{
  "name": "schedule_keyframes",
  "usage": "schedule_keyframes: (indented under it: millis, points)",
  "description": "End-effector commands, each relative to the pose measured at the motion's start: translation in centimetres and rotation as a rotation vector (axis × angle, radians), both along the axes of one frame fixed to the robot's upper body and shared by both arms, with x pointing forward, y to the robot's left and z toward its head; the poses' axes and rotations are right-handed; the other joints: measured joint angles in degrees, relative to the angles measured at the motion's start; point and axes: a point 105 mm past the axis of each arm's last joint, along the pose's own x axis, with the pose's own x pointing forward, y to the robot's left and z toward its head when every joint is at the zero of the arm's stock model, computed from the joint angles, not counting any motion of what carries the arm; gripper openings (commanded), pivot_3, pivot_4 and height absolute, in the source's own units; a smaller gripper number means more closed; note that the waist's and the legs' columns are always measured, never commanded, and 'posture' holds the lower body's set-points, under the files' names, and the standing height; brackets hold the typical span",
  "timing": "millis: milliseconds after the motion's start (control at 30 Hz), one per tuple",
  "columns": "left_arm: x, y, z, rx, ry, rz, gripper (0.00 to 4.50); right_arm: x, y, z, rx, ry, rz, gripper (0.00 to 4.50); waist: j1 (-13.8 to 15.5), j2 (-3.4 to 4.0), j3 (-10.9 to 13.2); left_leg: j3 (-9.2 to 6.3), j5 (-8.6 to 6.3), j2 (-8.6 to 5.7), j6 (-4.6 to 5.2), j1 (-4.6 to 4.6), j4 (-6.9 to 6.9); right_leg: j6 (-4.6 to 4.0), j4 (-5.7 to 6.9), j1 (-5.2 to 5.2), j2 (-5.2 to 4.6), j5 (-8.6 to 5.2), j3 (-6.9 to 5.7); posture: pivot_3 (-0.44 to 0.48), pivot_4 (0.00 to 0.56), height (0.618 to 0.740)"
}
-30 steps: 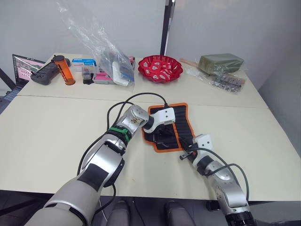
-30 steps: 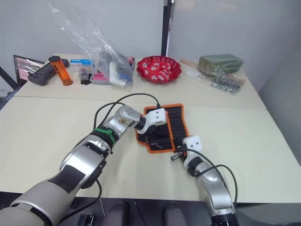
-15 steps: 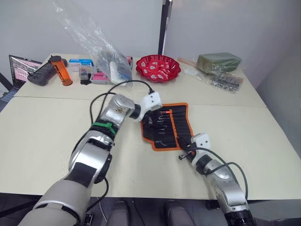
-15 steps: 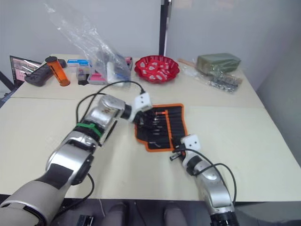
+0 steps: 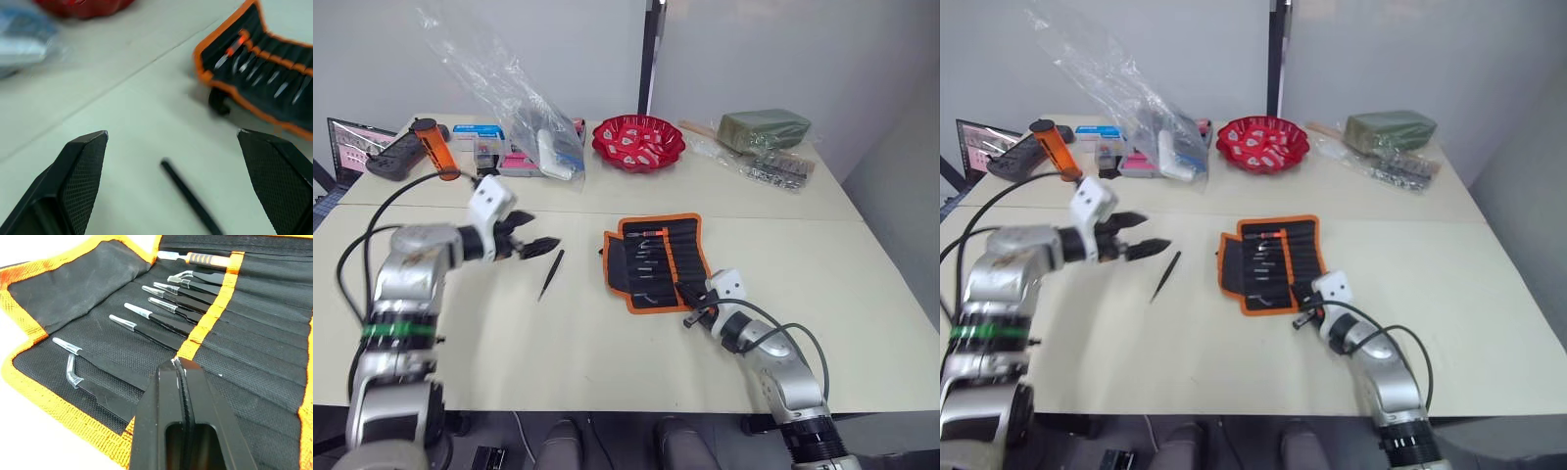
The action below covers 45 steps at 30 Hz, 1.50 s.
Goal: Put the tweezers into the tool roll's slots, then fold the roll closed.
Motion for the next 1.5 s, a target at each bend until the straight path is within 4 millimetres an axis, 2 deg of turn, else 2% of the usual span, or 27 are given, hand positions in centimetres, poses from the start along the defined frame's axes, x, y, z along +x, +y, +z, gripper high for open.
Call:
schedule_keyframes:
  millis: [33,100,267,467,567,767,1133,1200,1333,1467,1500]
  points:
    - [-1.3,1.3,2.7,-0.023,-0.147,0.081,4.49,-0.8,-0.6,-2.8,-0.035,0.111,0.016,0.00,0.51,-0.02,-0.01,-0.01,0.00,0.00,0.00,0.00,0.01,-0.01,0.00,0.01,0.00,0.00,-0.03,0.000,0.150,0.740]
    - [-3.5,3.4,1.8,-0.097,-0.154,0.195,4.49,-0.8,-1.0,-2.9,-0.052,0.117,0.033,0.00,0.25,0.01,-0.03,0.01,0.00,0.00,0.00,0.01,0.05,-0.02,-0.03,0.01,-0.02,0.02,-0.03,0.000,0.150,0.740]
    - [-8.4,6.4,-1.8,-0.143,-0.129,0.372,4.49,-0.4,-1.1,-2.8,-0.067,0.117,0.059,0.00,0.02,0.01,-0.04,0.19,-0.01,0.05,-0.01,0.27,-0.18,-0.16,-0.05,0.07,-0.10,-0.04,-0.01,0.000,0.150,0.740]
    - [-12.4,7.4,-3.9,-0.187,-0.125,0.491,4.49,0.0,-1.3,-2.7,-0.085,0.117,0.082,0.00,0.57,-0.21,-0.17,0.20,-0.03,0.05,-0.06,0.34,-0.14,-0.58,-0.12,0.06,-0.14,-0.22,0.00,0.000,0.150,0.740]
    - [-13.6,8.0,-4.4,-0.191,-0.136,0.537,4.49,0.2,-1.4,-2.6,-0.087,0.114,0.086,0.00,0.57,-0.33,-0.25,0.25,-0.29,0.05,-0.47,0.58,-0.13,-0.63,-0.24,0.07,-0.19,-0.26,0.01,0.000,0.150,0.740]
    - [-14.6,8.4,-5.3,-0.190,-0.149,0.588,4.49,0.4,-1.3,-2.7,-0.090,0.114,0.096,0.00,0.39,-0.37,-0.28,0.35,-0.30,0.07,-0.47,0.59,-0.13,-0.65,-0.33,0.04,-0.21,-0.27,0.04,0.000,0.150,0.740]
    - [-15.3,8.4,-5.2,-0.215,-0.130,0.545,4.49,0.1,-1.2,-3.0,-0.087,0.121,0.099,0.00,0.22,-0.36,-0.27,0.48,-0.31,0.08,-0.49,0.59,-0.14,-0.64,-0.38,-0.02,-0.25,-0.28,0.11,0.000,0.150,0.740]
    - [-15.0,7.9,-4.9,-0.246,-0.123,0.507,4.49,0.1,-1.2,-3.0,-0.087,0.123,0.097,0.00,0.28,-0.36,-0.27,0.49,-0.31,0.08,-0.49,0.58,-0.14,-0.65,-0.41,-0.02,-0.27,-0.28,0.11,0.000,0.150,0.740]
    - [-14.1,5.2,-4.1,-0.271,-0.099,0.362,4.49,0.2,-1.3,-3.0,-0.085,0.120,0.088,0.00,0.34,-0.36,-0.27,0.53,-0.32,0.08,-0.51,0.57,-0.15,-0.67,-0.47,-0.04,-0.30,-0.30,0.11,0.000,0.150,0.740]
    - [-12.9,3.8,-3.5,-0.215,-0.103,0.285,4.49,0.1,-1.5,-3.0,-0.082,0.119,0.076,0.00,0.31,-0.36,-0.27,0.59,-0.32,0.09,-0.52,0.56,-0.15,-0.67,-0.51,-0.05,-0.31,-0.30,0.12,0.000,0.150,0.740]
    - [-11.8,3.3,-3.4,-0.187,-0.089,0.280,4.49,0.0,-1.5,-3.0,-0.078,0.119,0.068,0.00,0.34,-0.35,-0.27,0.59,-0.32,0.10,-0.52,0.56,-0.16,-0.67,-0.51,-0.06,-0.31,-0.30,0.12,0.000,0.150,0.740]
